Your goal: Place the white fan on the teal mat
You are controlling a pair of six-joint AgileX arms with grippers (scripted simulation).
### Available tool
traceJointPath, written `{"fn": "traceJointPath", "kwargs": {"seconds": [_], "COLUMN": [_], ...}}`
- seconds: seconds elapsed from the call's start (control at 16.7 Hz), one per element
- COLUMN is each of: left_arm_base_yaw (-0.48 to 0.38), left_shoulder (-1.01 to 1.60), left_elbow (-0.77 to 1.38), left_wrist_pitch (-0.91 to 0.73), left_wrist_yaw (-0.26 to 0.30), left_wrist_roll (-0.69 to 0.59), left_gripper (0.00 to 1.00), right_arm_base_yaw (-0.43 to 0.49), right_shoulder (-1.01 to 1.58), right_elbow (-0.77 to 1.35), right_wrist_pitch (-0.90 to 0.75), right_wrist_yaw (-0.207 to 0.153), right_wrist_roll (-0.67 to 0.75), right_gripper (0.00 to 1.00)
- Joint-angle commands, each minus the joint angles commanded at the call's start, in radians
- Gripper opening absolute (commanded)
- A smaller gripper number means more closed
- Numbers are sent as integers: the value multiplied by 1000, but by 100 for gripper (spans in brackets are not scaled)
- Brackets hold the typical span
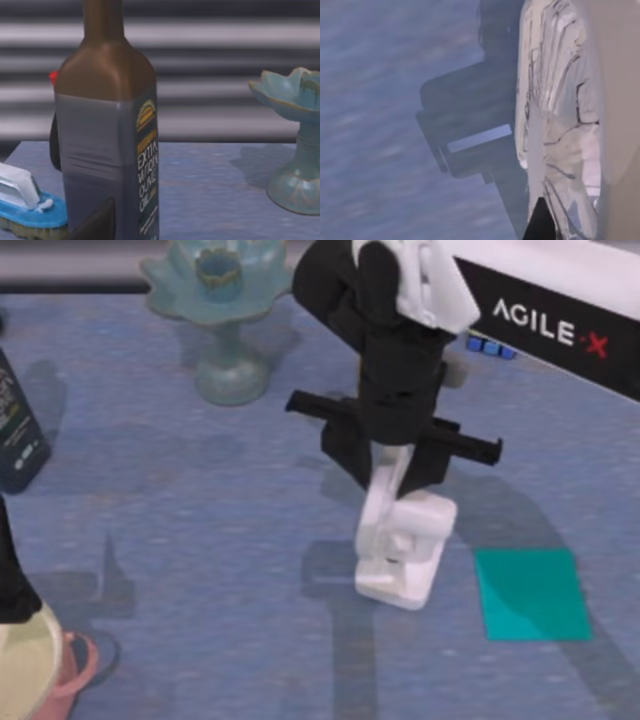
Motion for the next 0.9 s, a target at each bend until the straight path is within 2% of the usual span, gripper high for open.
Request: {"fn": "traceJointPath", "kwargs": {"seconds": [0.48,0.9], "left_arm_base_yaw": [0,0], "left_shoulder": [0,0], "left_elbow": [0,0], "left_wrist_pitch": [0,0], "left_wrist_yaw": [0,0], "left_wrist_roll": [0,0], "left_gripper": [100,100], "right_arm_base_yaw": [7,0], "right_shoulder": [26,16], "right_elbow": [234,226], "right_wrist_pitch": [-207,-221], "right_wrist_yaw": [0,-8], "right_wrist_roll": [0,-30], "right_gripper": [0,0]}}
